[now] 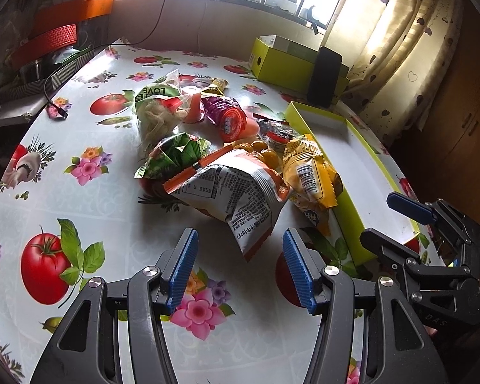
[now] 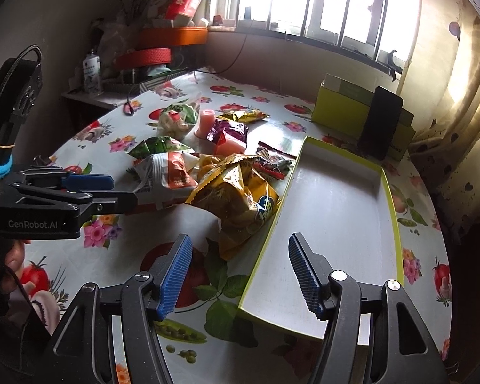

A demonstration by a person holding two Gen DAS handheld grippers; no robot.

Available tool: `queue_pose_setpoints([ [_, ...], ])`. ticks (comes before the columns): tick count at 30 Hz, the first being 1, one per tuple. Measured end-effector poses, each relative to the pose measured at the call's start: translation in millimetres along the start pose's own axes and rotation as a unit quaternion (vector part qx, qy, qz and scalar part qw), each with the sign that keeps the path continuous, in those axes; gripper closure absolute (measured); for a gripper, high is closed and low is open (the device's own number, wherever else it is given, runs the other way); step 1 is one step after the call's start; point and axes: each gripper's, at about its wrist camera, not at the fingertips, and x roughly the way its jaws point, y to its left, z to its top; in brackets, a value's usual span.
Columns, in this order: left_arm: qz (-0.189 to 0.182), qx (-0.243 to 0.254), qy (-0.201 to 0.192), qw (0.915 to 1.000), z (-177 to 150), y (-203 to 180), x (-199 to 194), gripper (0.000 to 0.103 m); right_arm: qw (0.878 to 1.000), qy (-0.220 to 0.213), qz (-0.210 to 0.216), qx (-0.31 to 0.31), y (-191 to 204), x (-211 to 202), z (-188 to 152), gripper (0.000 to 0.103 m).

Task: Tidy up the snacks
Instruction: 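Grasp the yellow snack bag with the right tool while the left tool approaches the white bag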

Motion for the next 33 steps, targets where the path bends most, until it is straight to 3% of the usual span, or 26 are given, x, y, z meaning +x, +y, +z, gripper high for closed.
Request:
queue_pose_setpoints([
  [18, -0.008, -0.014, -0.004, 0.9999, 14.5, 12.4, 3.9, 0.047, 0.998, 0.024, -0.009, -0.064, 8.5, 32.9, 17.3, 0.040],
  [33, -0.019, -0.035, 0.002, 0.9992, 18.7, 31.2, 11.9, 0.047, 0.979, 0.055, -0.050, -0.191, 37.4, 79.9, 32.4, 0.040],
])
